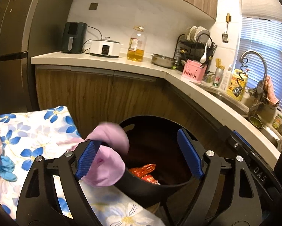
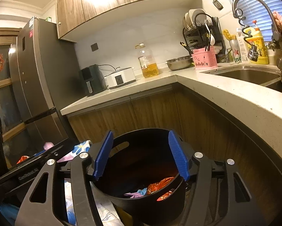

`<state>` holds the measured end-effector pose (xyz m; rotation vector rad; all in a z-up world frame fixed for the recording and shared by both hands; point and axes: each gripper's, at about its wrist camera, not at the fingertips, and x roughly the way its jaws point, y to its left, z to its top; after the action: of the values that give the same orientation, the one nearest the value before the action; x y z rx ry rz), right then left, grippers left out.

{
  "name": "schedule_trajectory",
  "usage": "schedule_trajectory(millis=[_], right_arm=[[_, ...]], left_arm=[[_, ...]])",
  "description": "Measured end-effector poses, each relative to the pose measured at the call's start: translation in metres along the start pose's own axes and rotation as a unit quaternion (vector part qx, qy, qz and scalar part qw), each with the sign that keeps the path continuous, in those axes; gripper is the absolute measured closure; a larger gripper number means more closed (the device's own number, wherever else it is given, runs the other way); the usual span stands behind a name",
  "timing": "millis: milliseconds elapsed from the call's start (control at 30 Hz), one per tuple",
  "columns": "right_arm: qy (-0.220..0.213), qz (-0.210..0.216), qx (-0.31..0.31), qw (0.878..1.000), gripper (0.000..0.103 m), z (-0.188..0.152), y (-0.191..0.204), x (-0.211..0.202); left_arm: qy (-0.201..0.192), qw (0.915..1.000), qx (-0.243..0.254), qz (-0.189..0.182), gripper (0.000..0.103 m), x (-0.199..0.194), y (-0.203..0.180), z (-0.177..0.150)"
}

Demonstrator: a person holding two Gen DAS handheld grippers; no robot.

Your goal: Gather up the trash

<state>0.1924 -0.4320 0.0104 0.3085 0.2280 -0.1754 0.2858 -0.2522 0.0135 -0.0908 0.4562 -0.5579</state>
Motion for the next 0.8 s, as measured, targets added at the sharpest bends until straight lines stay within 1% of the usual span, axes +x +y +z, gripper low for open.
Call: schedule_trajectory(millis=[100,167,267,400,500,667,733,800], right_arm=[[-0.003,0.002,-0.007,1.000,0.040,-0.003,0.006,-0.007],[-0.008,0.002,-0.024,1.000,0.038,-0.008,0.016,-0.016],[-0.011,0.002,-0.032,0.999,0.036,-0.011,0.022,-0.022],[-0.014,0.008,-0.044,0.999,0.036,-0.018,0.034,-0.031],[-0.017,0.011,-0.056,0.998,0.035,-0.024,0.046,-0.039],[-0.014,0.020,-0.060,0.998,0.035,-0.032,0.060,-0.048],[-0.015,0.023,-0.059,0.998,0.035,-0.033,0.064,-0.051],[-0.018,0.024,-0.059,0.998,0.035,-0.035,0.068,-0.056]], left_arm=[[-0.011,0.9998,-0.011,0.010,0.019,-0.017,0.008,-0.007],[-0.020,0.9993,-0.014,0.028,0.018,-0.032,0.014,-0.013],[-0.031,0.9973,-0.012,0.065,0.017,-0.051,0.021,-0.022],[-0.039,0.9941,-0.025,0.098,0.016,-0.074,0.034,-0.032],[-0.035,0.9932,-0.035,0.106,0.016,-0.088,0.045,-0.037],[-0.041,0.9898,-0.050,0.127,0.016,-0.111,0.063,-0.047],[-0.039,0.9890,-0.043,0.136,0.016,-0.114,0.067,-0.052],[-0.036,0.9892,-0.041,0.136,0.016,-0.111,0.069,-0.058]])
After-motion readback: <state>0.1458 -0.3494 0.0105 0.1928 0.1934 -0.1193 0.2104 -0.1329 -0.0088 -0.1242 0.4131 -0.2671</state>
